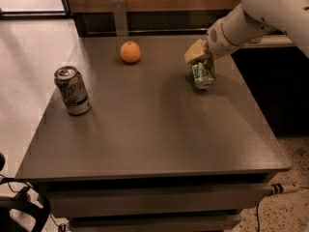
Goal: Place green can upright
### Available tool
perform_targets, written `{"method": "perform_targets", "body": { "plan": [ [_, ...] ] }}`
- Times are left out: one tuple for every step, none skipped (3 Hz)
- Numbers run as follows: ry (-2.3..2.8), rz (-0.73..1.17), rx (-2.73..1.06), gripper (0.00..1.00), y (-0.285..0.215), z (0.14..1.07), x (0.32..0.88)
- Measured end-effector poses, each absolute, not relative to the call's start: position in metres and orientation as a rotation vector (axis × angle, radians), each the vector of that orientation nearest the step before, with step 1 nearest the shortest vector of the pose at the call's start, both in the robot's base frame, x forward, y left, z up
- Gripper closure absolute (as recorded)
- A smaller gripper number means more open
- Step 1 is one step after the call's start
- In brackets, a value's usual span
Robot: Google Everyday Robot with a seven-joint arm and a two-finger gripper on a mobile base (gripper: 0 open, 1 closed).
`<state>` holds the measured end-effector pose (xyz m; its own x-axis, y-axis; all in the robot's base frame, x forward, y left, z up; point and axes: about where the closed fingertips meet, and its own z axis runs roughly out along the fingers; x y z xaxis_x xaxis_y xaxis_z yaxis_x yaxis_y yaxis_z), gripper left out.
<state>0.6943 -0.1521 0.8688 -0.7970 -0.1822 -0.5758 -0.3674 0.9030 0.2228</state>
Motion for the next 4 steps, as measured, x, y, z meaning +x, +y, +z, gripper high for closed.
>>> {"method": "perform_targets", "body": {
  "plan": [
    [2.382, 0.524, -0.381, 1.00, -0.159, 0.877, 0.707],
    [2.306, 0.544, -0.355, 1.00, -0.174, 0.890, 0.708],
    [2.225, 0.556, -0.333, 1.00, -0.189, 0.902, 0.703],
    [2.121, 0.581, -0.328, 1.00, -0.200, 0.909, 0.699]
  ]
}}
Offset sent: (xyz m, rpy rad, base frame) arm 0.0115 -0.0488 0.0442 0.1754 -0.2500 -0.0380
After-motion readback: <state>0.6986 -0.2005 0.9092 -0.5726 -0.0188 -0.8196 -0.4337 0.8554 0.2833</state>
